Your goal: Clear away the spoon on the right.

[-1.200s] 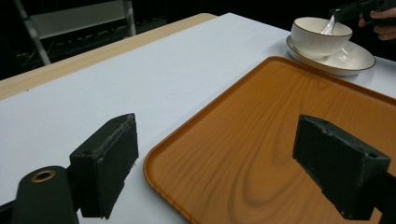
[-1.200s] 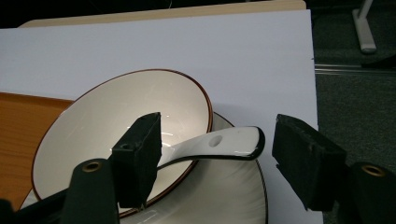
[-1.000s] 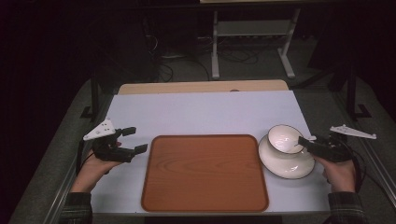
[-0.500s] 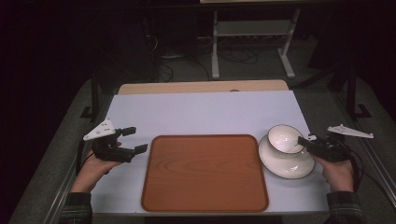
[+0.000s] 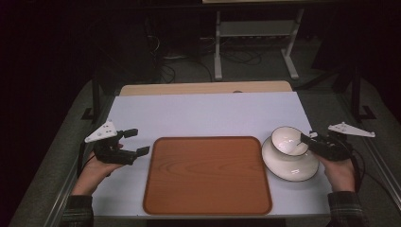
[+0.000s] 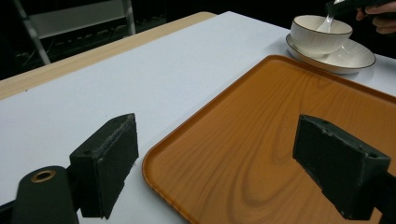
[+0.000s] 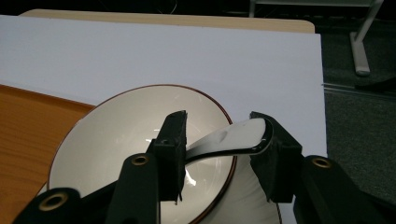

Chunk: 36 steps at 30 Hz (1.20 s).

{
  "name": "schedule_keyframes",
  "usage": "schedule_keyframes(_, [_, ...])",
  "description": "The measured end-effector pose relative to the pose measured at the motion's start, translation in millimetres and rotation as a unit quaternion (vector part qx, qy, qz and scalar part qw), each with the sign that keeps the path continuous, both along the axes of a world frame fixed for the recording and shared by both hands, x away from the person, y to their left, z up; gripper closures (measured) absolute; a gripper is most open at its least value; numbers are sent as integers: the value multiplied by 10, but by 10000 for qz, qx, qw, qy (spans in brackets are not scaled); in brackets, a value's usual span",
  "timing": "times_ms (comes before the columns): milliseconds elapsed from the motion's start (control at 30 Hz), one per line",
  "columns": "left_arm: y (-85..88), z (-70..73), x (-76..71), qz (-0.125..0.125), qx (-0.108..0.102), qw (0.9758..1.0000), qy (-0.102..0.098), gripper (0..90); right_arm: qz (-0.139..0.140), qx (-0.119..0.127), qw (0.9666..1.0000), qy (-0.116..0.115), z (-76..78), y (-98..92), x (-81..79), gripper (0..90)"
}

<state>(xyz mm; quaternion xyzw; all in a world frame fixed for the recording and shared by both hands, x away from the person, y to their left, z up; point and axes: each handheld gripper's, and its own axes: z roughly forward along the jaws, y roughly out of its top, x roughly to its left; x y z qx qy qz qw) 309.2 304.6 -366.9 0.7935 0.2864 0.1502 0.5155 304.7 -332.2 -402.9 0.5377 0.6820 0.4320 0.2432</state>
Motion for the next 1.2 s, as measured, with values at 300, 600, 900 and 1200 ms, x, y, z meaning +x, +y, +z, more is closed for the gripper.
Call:
schedule_keyframes(300, [5,2,0,6,5,10000,-2,137,67,159,9998,-96,42,34,60,637])
schedule_keyframes(600, [8,4,-5,16,-6,10000,-1,137,247,197,9994,-164,73,108,101,713])
schedule_keyframes(900, [17,5,-8,29,-14,10000,-9,137,375,267,9985,-282,104,134,124,782])
schedule_keyframes(1200, [18,7,-9,27,-15,10000,-13,137,491,339,9974,-415,139,134,144,840])
